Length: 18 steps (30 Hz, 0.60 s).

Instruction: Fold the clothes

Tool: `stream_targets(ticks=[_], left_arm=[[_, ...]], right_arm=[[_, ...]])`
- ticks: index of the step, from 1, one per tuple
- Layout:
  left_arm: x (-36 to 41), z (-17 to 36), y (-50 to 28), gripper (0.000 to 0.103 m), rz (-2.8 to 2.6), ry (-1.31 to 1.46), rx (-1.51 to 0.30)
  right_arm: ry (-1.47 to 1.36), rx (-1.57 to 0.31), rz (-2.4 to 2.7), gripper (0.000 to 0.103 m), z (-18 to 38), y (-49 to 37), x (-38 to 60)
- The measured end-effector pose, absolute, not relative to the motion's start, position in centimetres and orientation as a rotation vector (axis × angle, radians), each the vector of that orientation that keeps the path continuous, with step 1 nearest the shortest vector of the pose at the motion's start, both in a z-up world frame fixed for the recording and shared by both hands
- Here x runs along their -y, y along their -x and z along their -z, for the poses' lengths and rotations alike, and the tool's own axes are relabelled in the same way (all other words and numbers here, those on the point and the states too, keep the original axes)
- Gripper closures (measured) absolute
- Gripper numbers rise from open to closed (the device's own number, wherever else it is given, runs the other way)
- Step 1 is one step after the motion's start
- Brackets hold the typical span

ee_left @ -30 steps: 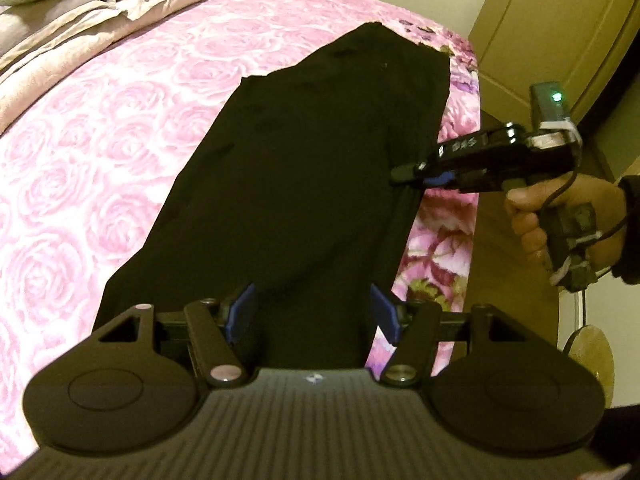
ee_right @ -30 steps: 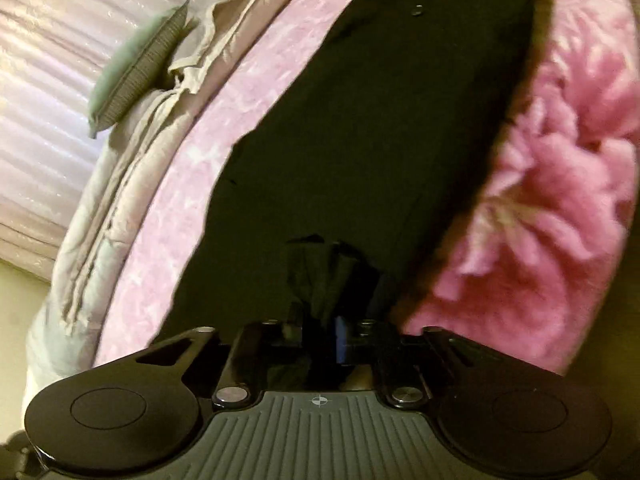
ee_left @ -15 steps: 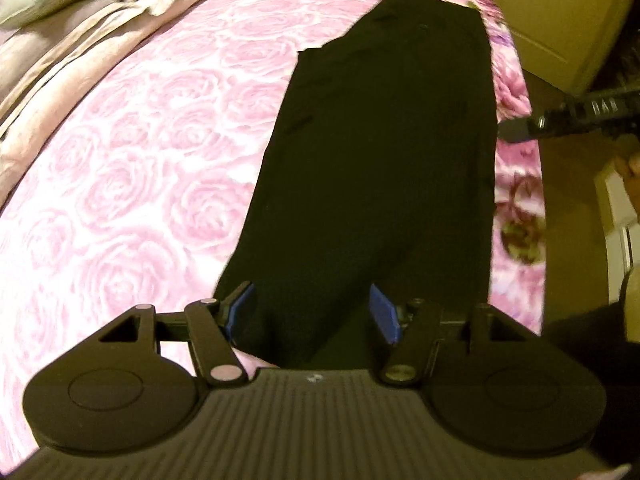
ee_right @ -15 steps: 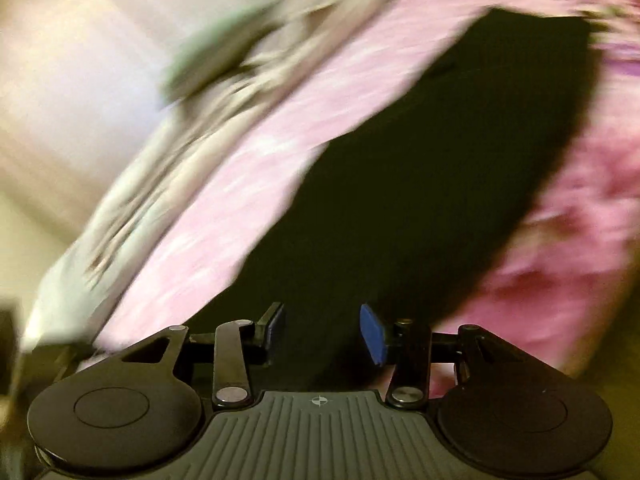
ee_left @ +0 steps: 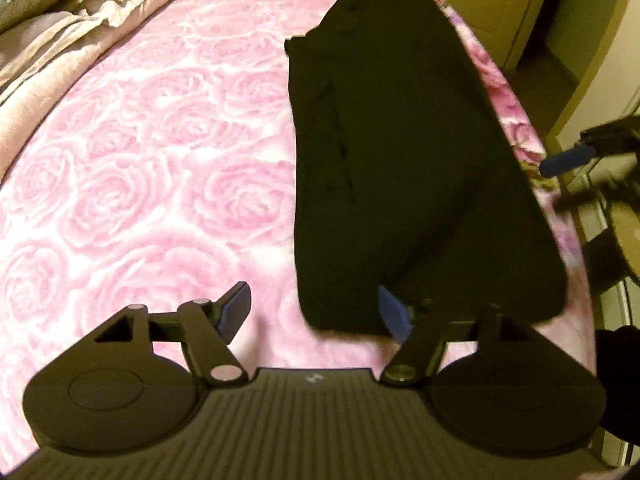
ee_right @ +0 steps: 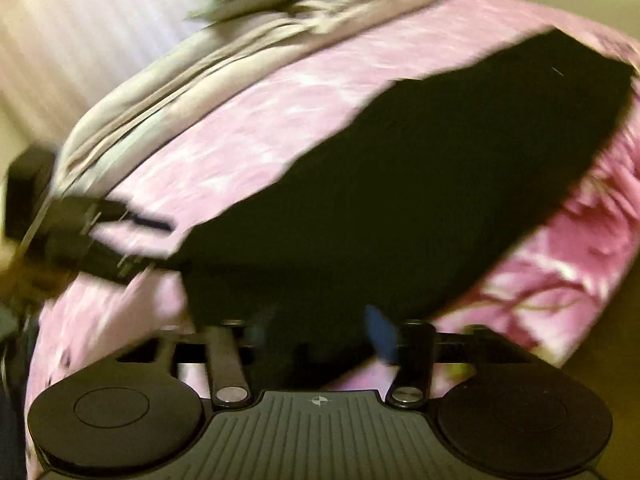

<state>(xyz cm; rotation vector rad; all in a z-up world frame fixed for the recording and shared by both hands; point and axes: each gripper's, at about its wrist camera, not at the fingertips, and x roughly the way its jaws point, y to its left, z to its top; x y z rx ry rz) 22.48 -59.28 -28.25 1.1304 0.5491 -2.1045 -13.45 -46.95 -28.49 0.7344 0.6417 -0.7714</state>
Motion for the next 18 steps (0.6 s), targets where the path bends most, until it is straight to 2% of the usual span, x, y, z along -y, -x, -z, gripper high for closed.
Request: stream_targets(ticks=[5,7,9,14,18], left_arm=[[57.7,27.5,-23.9,0.044,2.251,-1.160,-0.457],[57.3,28.2,-23.5,0.056,2.293,-1.214,-0.390],[57.5,28.9,-23.1,0.064,2.315,-1.237,-0.348],[58.5,30.1,-22.6,0.072,2.376,-1.283,-0.279],[59.3,30.5,-23.4,0.089,2.422,-1.326,-0.294]], right_arm=[[-0.687,-0.693,0.688,0.021,29.2,10.4,42.8],[-0.646,-0.729,0.667,0.021,30.0,9.2,42.2],[-0.602,-0.764,0.655,0.021,30.9,8.5,41.7],[-0.556,-0.853,0.672,0.021,32.8,7.3,41.9],[-0.555,-0.867,0.682,0.021,32.6,7.8,42.0]])
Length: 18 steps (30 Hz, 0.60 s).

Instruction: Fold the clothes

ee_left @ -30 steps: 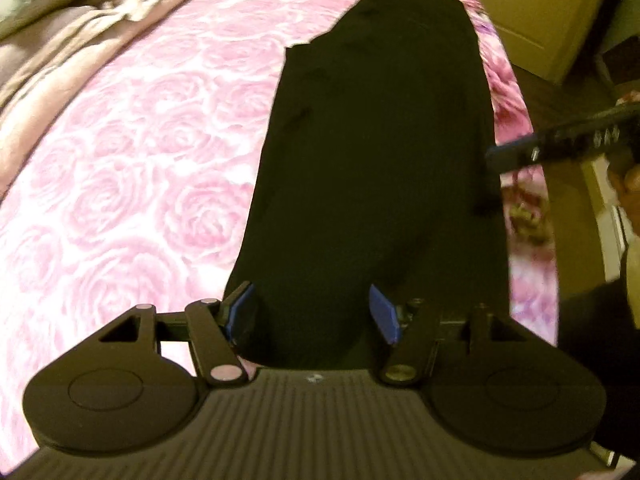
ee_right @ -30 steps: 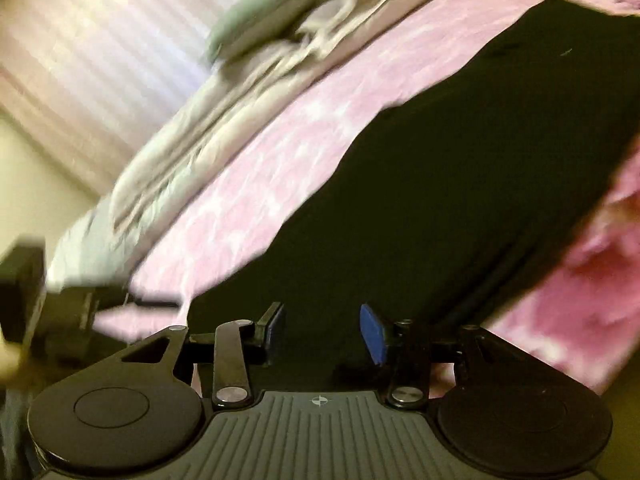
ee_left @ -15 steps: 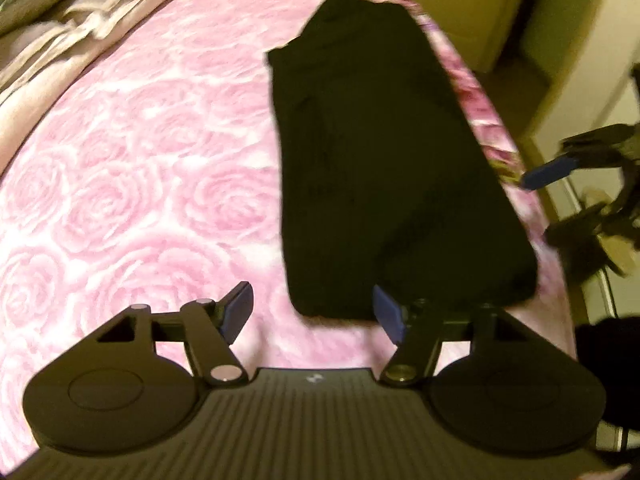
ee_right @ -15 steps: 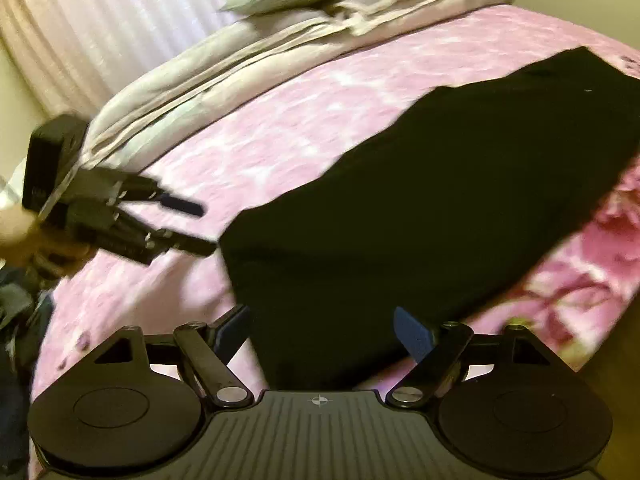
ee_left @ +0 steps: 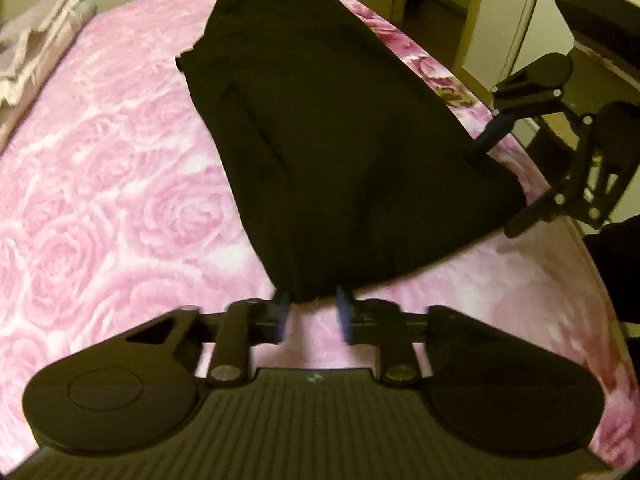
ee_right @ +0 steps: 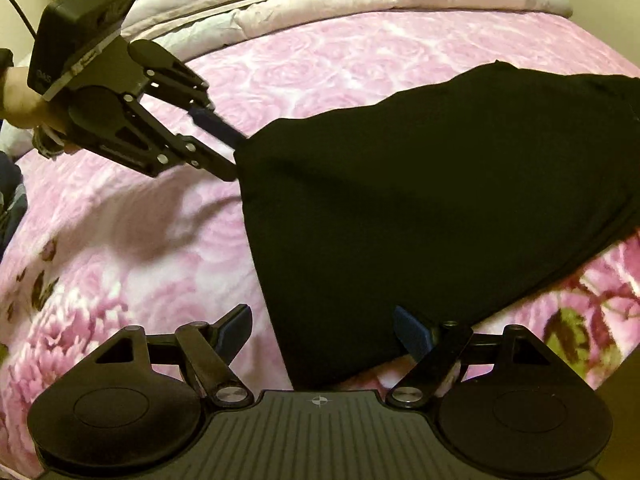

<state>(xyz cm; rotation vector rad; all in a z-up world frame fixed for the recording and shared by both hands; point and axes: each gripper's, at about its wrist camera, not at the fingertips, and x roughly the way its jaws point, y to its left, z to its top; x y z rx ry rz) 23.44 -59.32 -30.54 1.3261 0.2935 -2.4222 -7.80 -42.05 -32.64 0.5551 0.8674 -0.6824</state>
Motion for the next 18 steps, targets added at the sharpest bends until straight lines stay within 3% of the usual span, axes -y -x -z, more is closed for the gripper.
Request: stream_targets(ticks=[9,12,18], left_arm=[[61.6,30.8,-23.6,0.092,2.476,-1.284,-0.456],[62.3,30.9,-24.0,0.103,2.481,-1.270,-0.530],[63.6,31.5,-25.8,0.103,2.344,-1.211,-0.542]], right_arm=[[-0.562,-0.882,0.709,0.021,32.5,7.8,41.8],[-0.545,-0.896,0.702,0.021,32.5,7.7,41.6],[-0.525,-0.909,0.693,0.021,32.8,7.6,41.6]])
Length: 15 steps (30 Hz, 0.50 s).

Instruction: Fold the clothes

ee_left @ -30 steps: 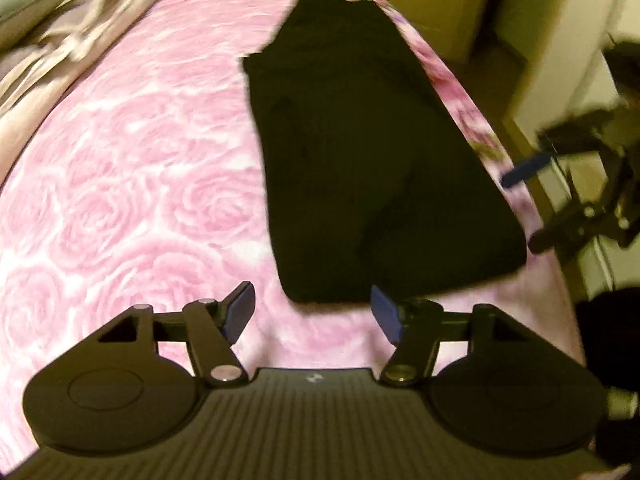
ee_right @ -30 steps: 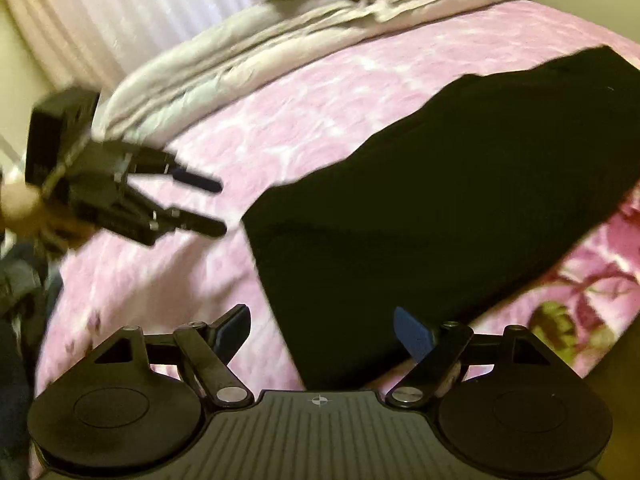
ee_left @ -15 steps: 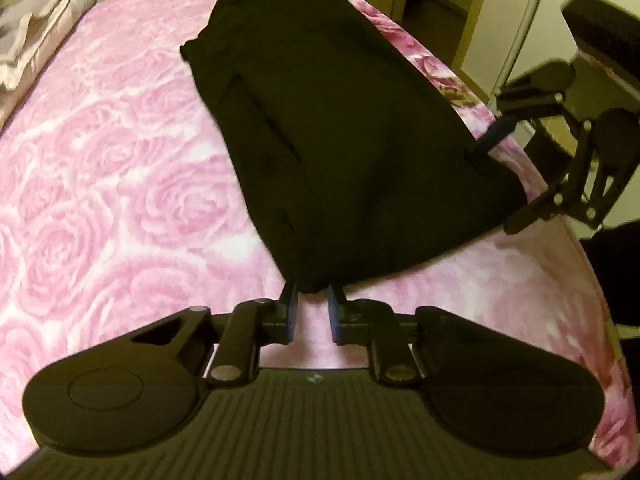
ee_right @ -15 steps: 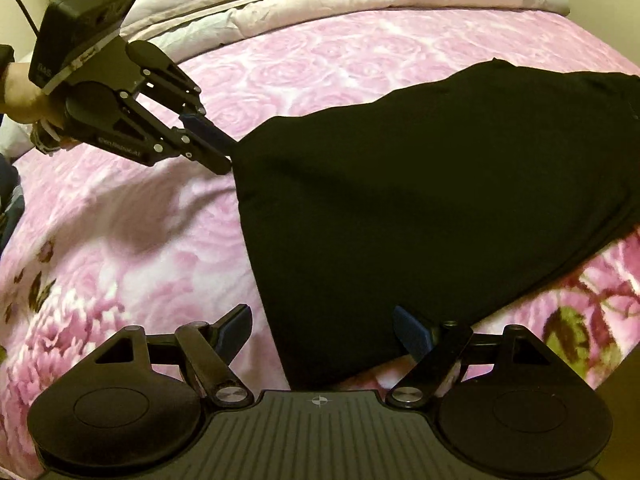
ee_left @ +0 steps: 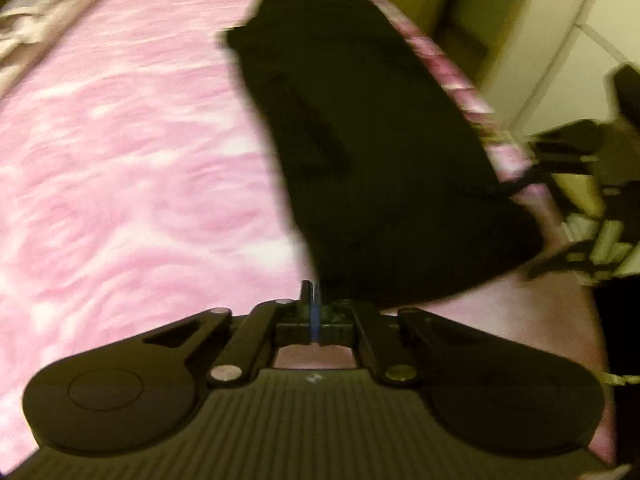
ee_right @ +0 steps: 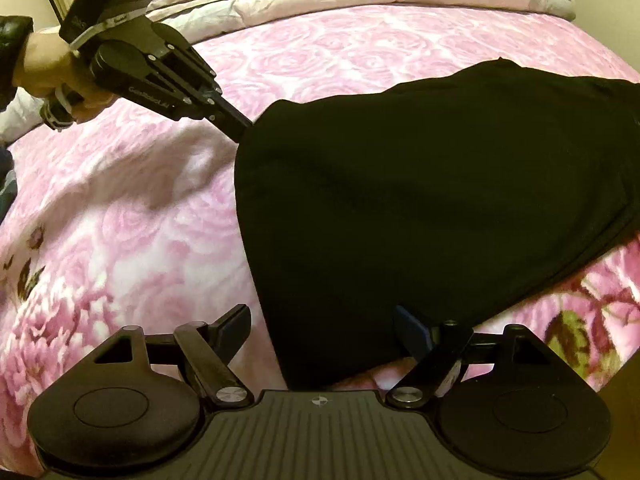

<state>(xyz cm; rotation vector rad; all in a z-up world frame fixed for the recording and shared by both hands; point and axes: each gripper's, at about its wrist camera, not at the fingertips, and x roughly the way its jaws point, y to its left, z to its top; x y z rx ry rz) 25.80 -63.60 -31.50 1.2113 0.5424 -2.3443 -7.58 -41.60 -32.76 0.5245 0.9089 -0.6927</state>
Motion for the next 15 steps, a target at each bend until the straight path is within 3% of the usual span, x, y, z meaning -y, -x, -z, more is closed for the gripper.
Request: stream_targets(ticks=[6,9,15], left_arm=[[64.3,30.5,-28.3,0.103,2.282,-1.123,-0.654],[63.7,29.9,-27.7,0.093,2.359,-1.076,-0.720],[62.1,31.2,-24.9,0.088,2.477,-1.113,-0.774]], right_arm=[[-0.520,-0.907,0.694,0.021,32.8,7.6,41.5],[-0.518,-0.906,0.695,0.021,32.9,7.6,41.4],[-0.515,-0.908,0.685,0.021,32.9,7.7,41.5]])
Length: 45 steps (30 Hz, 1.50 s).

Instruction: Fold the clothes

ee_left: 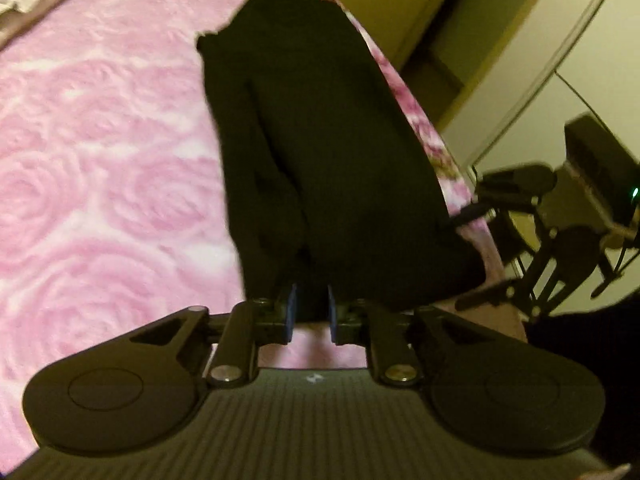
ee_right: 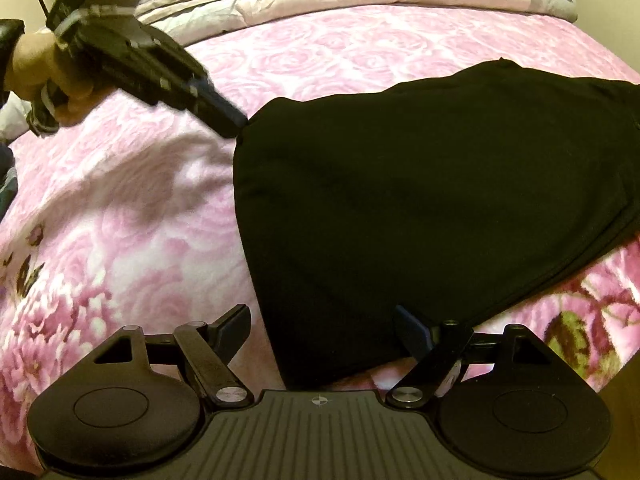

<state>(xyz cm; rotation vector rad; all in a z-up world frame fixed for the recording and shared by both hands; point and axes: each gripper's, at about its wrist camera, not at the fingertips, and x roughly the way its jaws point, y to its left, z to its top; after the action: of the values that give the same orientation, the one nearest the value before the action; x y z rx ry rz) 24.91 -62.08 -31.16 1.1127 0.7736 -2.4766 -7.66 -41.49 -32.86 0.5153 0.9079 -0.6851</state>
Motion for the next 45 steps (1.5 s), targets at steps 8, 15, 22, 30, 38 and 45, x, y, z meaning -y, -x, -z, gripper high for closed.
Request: stream_targets(ticks=[8,15,22,30,38,45], left_arm=[[62.2,31.2,-25.1,0.103,2.431,-1.136,-0.720],[63.3,30.2,-28.7,0.103,2.291,-1.082,-0.685],[63.4,30.8,-25.2,0.080,2.374,-1.019,-0.756],[63.3,31.6,-25.0,0.070,2.301,-1.113,-0.617],[53.6,29.2,-22.5,0.058,2.499,-1.388,0.223],[49.0,33.1,-19.1,0.051,2.478,-1.479,0.824]], right_arm=[[-0.483,-0.929,0.681,0.019,33.1,7.2,41.2],[-0.486,-0.928,0.681,0.019,33.2,7.3,41.3],[-0.472,-0.948,0.692,0.018,33.1,7.1,41.2],[-0.466,-0.991,0.796,0.018,32.1,7.9,41.1],[0.021,-1.157,0.636,0.019,32.3,4.9,35.6],[0.121,-1.157,0.577,0.071,32.6,5.3,35.9]])
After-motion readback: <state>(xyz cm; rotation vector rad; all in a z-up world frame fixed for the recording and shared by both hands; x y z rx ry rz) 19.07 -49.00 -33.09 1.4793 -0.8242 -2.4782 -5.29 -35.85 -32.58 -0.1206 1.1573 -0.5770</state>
